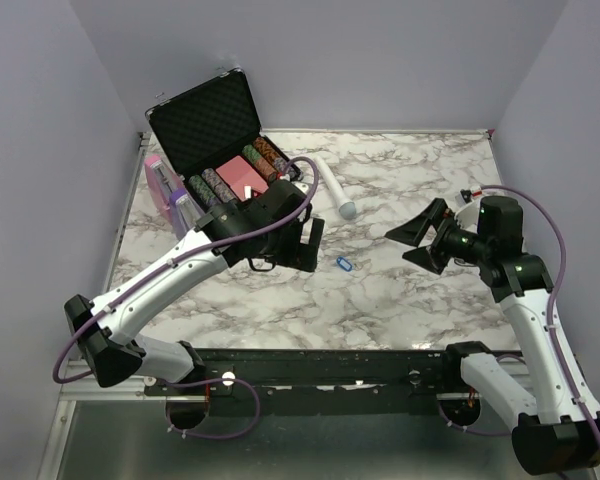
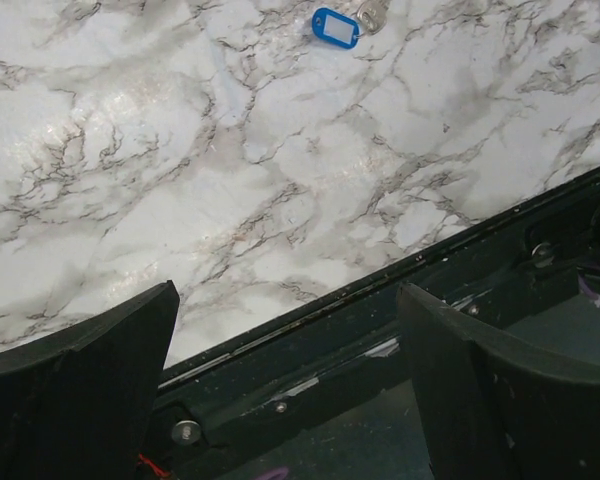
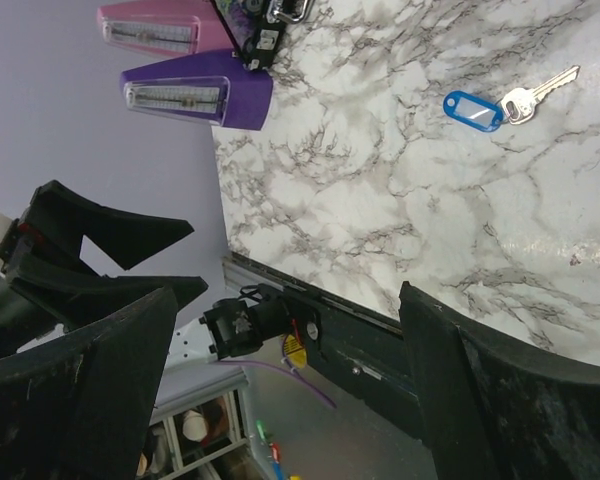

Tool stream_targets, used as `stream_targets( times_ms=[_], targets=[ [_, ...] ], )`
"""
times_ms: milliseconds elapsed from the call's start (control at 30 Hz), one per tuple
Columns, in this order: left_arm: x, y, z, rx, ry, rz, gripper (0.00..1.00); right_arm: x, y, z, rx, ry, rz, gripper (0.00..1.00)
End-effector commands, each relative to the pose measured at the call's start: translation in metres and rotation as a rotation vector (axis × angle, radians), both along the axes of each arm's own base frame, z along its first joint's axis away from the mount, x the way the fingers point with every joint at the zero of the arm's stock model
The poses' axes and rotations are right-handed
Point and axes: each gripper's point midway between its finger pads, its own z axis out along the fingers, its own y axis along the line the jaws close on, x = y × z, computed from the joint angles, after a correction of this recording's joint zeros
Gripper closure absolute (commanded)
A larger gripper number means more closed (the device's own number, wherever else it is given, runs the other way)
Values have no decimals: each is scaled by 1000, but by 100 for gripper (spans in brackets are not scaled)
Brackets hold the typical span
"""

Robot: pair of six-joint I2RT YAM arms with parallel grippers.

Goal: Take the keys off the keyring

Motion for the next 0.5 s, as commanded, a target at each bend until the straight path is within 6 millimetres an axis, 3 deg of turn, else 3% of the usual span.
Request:
stream_targets(
  times_ms=[0,133,267,467],
  targets=[
    [12,12,-3,3,-55,3,1,-1,-4,9,-26,-29,-2,0],
    [26,21,-12,-68,-112,25,1,-5,-6,13,-46,-40,-2,0],
    [26,25,-19,-97,-20,-10,1,-7,-7,17,-56,-56,2,0],
    [32,-5,-24,-269,-38,-135,1,-11,-8,18,-69,-55,10,0]
  ],
)
